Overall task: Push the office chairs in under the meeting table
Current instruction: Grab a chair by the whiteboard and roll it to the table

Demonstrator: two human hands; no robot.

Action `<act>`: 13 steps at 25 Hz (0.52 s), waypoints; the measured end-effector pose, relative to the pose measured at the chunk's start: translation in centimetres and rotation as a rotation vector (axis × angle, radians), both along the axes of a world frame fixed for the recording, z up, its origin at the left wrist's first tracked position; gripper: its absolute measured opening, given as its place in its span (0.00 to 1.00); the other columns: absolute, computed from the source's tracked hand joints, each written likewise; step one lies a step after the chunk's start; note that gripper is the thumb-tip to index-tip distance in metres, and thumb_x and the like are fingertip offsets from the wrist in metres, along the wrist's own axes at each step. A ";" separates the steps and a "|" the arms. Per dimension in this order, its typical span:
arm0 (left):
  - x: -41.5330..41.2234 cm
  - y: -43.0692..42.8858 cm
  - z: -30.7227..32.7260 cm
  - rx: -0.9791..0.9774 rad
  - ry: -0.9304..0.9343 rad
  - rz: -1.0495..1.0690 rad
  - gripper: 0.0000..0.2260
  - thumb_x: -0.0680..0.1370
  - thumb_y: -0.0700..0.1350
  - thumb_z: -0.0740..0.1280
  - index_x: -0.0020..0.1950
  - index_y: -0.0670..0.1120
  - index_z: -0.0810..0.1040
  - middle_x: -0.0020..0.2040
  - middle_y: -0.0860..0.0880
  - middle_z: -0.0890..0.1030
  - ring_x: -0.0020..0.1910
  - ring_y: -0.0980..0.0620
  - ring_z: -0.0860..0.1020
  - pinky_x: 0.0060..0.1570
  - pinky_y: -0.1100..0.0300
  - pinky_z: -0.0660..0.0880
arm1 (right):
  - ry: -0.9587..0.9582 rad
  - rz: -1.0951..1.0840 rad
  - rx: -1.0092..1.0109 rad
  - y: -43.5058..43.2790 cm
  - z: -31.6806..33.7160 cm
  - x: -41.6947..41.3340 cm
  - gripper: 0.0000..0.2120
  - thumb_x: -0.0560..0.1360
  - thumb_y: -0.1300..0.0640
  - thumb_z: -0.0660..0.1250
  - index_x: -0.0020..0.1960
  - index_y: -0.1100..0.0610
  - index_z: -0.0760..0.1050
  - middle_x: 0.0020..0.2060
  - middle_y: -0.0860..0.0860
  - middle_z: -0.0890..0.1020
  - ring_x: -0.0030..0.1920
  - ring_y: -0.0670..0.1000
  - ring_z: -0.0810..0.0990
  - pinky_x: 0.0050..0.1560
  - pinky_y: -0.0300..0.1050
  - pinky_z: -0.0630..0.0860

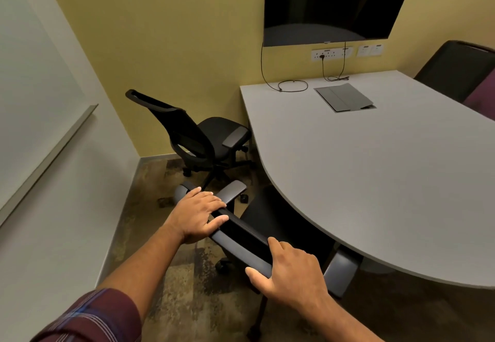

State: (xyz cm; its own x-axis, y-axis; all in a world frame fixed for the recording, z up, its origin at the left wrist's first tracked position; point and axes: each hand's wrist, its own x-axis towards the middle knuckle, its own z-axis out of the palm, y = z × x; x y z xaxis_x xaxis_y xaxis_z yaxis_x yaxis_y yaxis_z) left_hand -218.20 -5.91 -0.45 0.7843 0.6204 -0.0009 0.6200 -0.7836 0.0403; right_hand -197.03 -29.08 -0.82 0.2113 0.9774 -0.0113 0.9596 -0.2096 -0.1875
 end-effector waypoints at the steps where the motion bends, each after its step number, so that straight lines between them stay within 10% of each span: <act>1: 0.5 0.6 0.0 -0.001 0.009 -0.004 0.35 0.83 0.71 0.45 0.75 0.56 0.79 0.73 0.53 0.81 0.78 0.51 0.72 0.83 0.45 0.57 | -0.003 -0.013 -0.005 0.4 -0.1 0.3 0.47 0.69 0.14 0.44 0.69 0.47 0.71 0.46 0.43 0.76 0.40 0.47 0.75 0.36 0.42 0.70; 13: 7.1 8.7 0.9 -0.036 0.051 -0.132 0.36 0.81 0.67 0.43 0.79 0.55 0.76 0.78 0.54 0.77 0.82 0.51 0.66 0.85 0.48 0.48 | 0.006 -0.105 -0.027 6.4 0.1 3.0 0.50 0.69 0.16 0.42 0.76 0.48 0.66 0.58 0.46 0.81 0.49 0.49 0.81 0.37 0.44 0.67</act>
State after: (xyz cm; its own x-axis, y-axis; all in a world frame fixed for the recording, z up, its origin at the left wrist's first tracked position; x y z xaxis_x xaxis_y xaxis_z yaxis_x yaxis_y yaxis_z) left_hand -211.11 2.82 0.46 0.8573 0.5110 -0.0627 0.5138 -0.8570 0.0407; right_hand -194.01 -22.65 -0.71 0.3128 0.9490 -0.0387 0.9309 -0.3144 -0.1859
